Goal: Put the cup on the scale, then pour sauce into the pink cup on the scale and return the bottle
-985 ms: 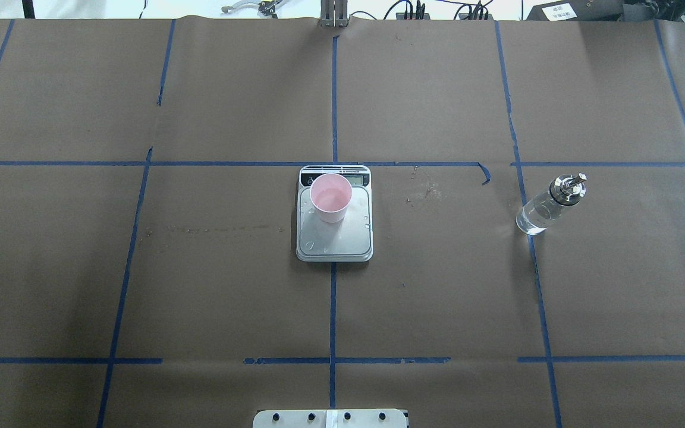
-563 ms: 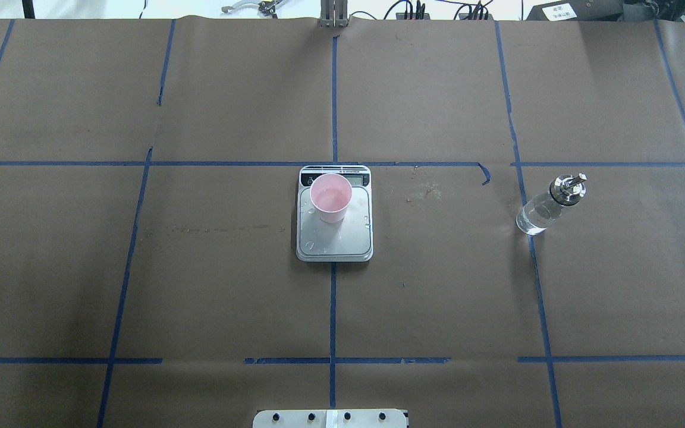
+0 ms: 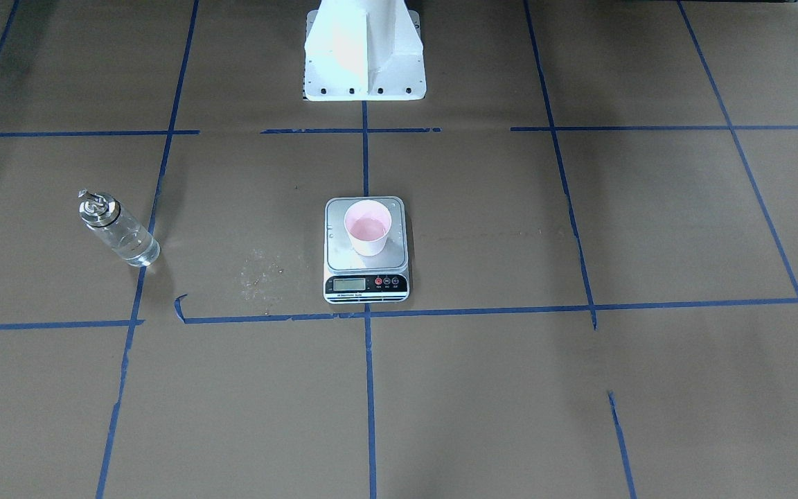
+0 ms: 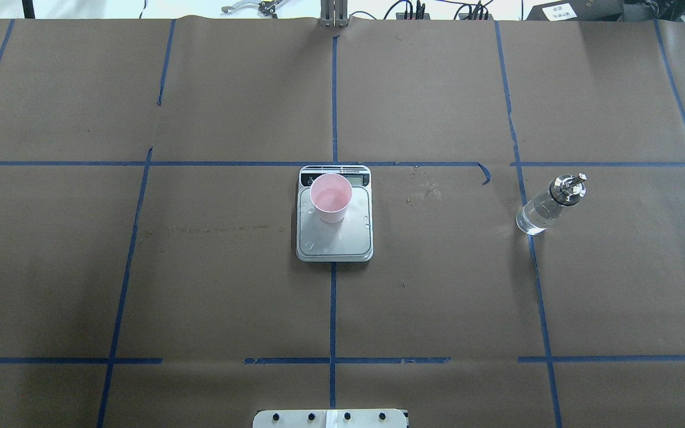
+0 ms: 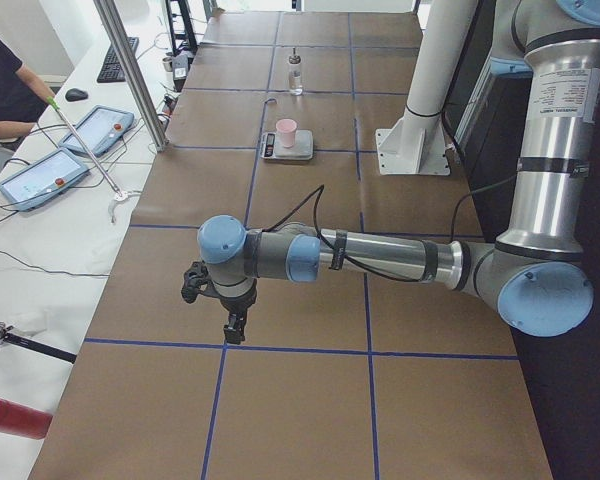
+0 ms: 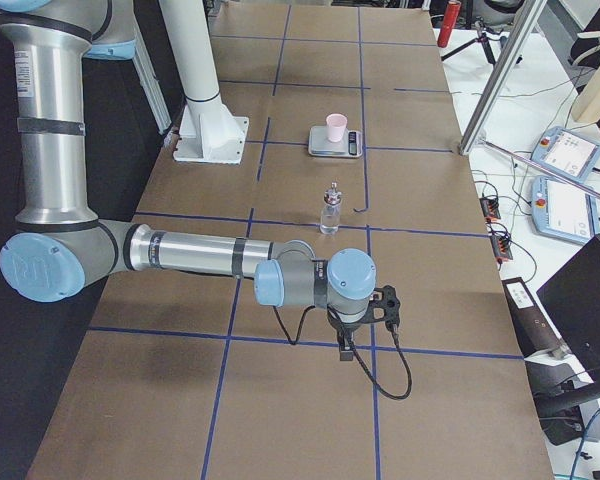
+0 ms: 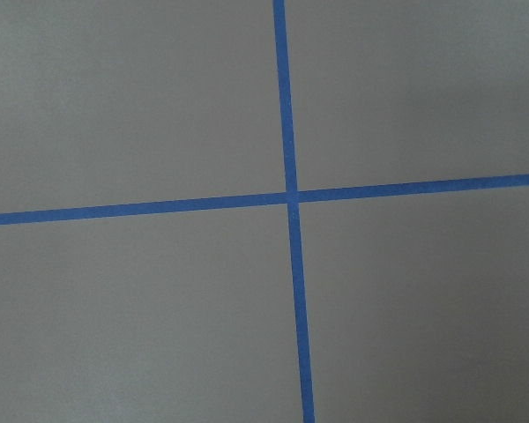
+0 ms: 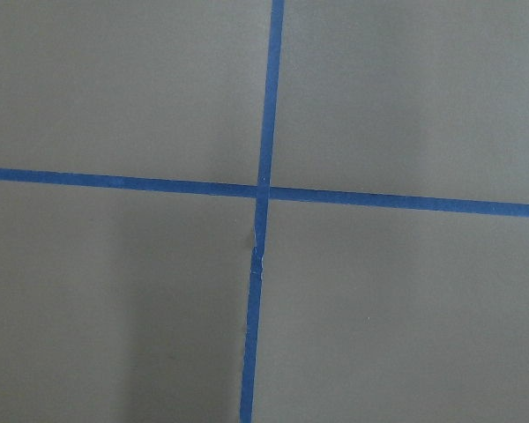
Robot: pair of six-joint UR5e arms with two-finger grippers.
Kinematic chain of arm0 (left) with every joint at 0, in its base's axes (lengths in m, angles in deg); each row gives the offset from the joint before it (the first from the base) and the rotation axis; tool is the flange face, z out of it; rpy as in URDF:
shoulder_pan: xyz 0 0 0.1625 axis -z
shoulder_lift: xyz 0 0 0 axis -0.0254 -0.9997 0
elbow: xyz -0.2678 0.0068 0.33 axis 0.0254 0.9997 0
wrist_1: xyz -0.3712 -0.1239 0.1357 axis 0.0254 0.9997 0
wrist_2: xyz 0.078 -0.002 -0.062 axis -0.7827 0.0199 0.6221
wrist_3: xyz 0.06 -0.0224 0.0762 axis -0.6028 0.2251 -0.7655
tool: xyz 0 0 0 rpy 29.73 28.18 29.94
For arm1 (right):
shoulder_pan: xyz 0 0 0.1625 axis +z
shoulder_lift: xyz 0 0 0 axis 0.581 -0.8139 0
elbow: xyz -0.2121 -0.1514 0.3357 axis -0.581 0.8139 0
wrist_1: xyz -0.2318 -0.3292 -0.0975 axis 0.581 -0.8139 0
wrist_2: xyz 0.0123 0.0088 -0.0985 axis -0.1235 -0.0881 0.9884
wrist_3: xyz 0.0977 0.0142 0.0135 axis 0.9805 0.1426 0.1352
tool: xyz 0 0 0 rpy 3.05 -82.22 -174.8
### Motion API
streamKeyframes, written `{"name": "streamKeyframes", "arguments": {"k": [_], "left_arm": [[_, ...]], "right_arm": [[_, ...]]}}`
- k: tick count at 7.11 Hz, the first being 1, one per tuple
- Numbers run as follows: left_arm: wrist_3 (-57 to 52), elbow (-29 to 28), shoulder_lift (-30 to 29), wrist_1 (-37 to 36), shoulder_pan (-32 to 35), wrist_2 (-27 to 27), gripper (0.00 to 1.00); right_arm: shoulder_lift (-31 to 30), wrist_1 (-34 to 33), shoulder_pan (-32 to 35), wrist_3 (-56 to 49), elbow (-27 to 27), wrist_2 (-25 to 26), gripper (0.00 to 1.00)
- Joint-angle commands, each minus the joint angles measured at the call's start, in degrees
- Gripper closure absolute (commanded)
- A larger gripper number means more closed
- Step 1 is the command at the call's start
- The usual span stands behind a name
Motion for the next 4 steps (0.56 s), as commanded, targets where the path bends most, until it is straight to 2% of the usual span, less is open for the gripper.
{"name": "streamKeyframes", "arguments": {"k": [1, 4], "left_arm": [[-1.94, -0.05, -0.22, -0.21, 0.55, -0.26, 0.0], [-1.95, -0.22, -0.13, 0.05, 0.64, -0.26, 0.0]], "right_arm": [[0.01, -0.09, 0.0, 0.05, 0.1, 0.0, 0.0], [-0.08, 0.0, 0.0, -0.04, 0.54, 0.0, 0.0]]}}
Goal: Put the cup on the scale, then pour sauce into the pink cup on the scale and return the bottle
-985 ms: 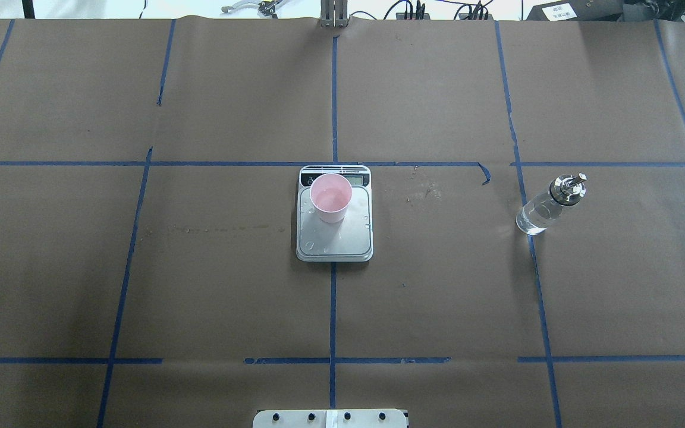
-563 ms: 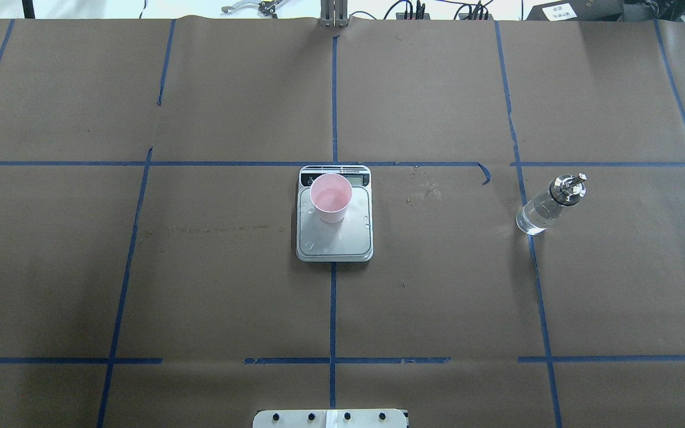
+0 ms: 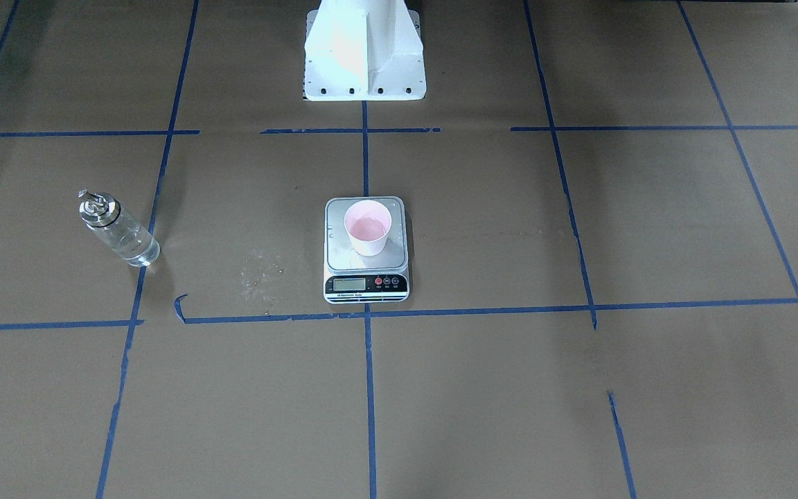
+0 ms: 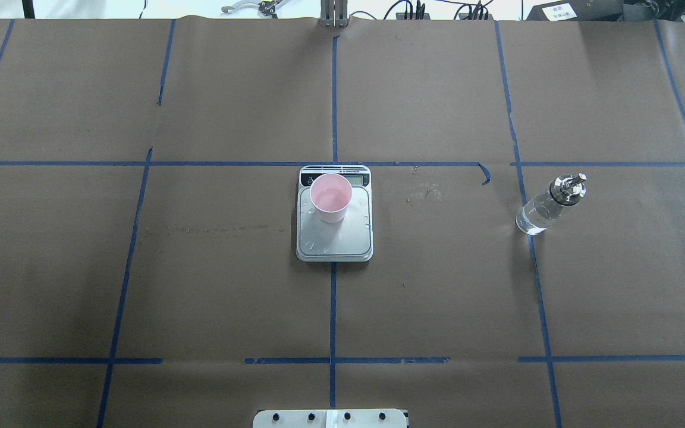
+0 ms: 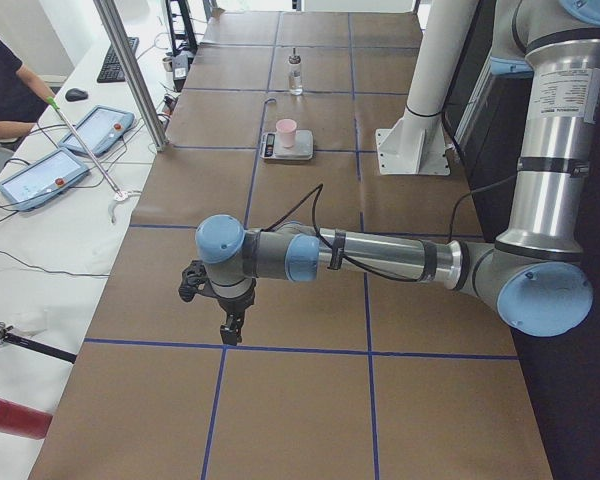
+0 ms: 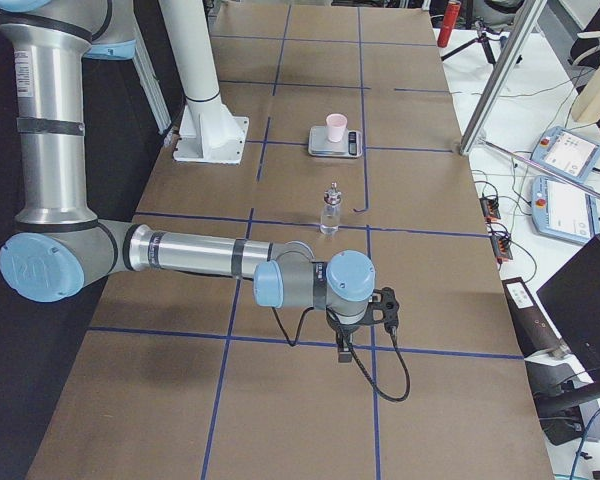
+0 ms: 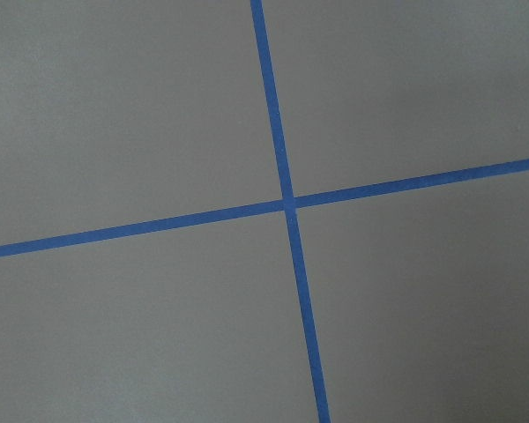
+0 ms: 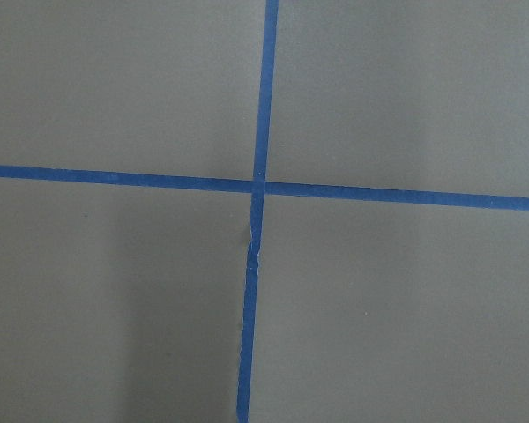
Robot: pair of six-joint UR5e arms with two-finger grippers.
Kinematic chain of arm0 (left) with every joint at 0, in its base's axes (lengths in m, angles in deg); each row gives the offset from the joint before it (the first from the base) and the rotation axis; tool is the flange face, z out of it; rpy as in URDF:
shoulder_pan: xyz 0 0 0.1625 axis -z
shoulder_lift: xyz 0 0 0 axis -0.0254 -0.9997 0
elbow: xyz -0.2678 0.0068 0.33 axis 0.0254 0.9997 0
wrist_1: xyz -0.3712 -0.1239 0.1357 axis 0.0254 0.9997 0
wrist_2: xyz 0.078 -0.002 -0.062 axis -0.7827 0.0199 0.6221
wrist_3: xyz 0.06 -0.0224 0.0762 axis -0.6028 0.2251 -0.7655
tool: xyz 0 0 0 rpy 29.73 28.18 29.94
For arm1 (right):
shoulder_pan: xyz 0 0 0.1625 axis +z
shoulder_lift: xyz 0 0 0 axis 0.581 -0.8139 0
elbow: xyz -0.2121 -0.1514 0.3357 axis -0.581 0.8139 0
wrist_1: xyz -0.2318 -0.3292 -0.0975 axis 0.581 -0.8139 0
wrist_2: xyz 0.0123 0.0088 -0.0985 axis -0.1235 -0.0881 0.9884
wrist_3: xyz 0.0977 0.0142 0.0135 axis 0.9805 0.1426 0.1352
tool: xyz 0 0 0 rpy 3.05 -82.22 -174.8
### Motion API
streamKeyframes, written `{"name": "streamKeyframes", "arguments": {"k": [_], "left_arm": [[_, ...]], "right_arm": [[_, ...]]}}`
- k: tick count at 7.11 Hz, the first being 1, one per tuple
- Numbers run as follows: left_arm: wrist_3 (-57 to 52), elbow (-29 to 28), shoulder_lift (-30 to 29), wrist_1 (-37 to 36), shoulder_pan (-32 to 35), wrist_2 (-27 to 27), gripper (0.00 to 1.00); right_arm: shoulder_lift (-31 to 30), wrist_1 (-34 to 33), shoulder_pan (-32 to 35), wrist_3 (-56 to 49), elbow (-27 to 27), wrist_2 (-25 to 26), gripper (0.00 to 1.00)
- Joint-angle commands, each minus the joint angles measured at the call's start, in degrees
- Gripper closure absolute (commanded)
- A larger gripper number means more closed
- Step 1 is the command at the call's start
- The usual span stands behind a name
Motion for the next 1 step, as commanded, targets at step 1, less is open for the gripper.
{"name": "streamKeyframes", "arguments": {"k": [1], "left_arm": [[-0.05, -0.04, -0.05, 0.15, 0.04, -0.01, 0.0]], "right_arm": [[-0.01, 0.03, 0.0, -0.01, 0.12, 0.0, 0.0]]}}
